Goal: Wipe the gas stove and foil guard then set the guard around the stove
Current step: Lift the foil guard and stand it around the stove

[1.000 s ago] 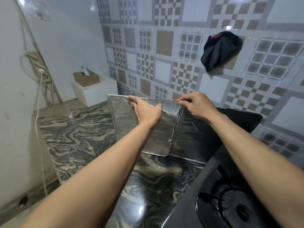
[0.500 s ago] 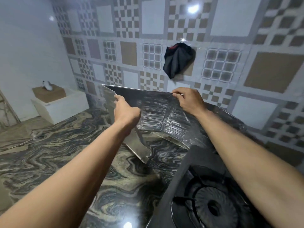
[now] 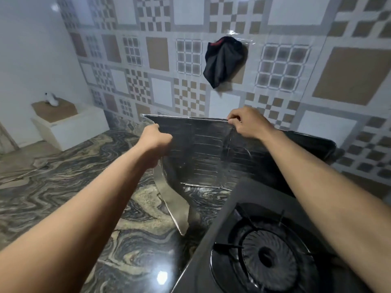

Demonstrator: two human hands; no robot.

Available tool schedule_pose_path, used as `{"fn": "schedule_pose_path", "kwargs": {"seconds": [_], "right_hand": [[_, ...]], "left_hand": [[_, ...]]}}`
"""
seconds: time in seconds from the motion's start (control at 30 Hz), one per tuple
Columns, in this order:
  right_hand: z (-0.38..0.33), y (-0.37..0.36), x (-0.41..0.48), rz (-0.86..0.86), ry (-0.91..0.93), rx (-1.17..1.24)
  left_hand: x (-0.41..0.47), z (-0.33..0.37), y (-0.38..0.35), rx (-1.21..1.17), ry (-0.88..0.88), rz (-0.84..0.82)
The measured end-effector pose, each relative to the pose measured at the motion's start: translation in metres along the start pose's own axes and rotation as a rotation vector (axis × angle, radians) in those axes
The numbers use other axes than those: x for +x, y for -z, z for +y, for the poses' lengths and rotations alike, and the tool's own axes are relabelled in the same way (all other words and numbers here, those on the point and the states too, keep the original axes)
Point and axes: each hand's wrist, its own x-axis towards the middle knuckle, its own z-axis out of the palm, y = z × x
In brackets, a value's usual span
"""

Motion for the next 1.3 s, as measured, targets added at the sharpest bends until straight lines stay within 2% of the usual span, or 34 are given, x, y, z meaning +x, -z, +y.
{"fn": "schedule_pose_path", "kwargs": {"seconds": [0.2, 0.27, 0.4, 0.6, 0.8, 1.07, 1.17, 1.3], "right_hand": [[0.023, 0.058, -0.046, -0.152, -0.222, -0.383], [0.029, 0.065, -0.057, -0.140, -0.257, -0.472], [0.044, 0.054, -0.077, -0.049, -0.206, -0.390], [0.084, 0.056, -0.121, 0.089, -0.234, -0.276], [0.096, 0.081, -0.134, 0.108, -0.302, -0.381], [0.083, 0.056, -0.110, 0.090, -0.250, -0.272], [0.090, 0.061, -0.117, 0.118, -0.255, -0.283], [0.099, 0.079, -0.129, 0.098, -0.294, -0.313]], "left_hand": [[0.006, 0.020, -0.017, 0.192, -0.107, -0.302], [0.001, 0.032, -0.026, 0.210, -0.170, -0.373], [-0.009, 0.046, -0.044, 0.265, -0.204, -0.457], [-0.006, 0.048, -0.055, 0.200, -0.122, -0.574], [-0.023, 0.060, -0.072, 0.180, -0.188, -0.617], [-0.029, 0.068, -0.083, 0.285, -0.220, -0.611], [-0.020, 0.067, -0.082, 0.309, -0.215, -0.625], [-0.020, 0.068, -0.090, 0.325, -0.292, -0.614]]}}
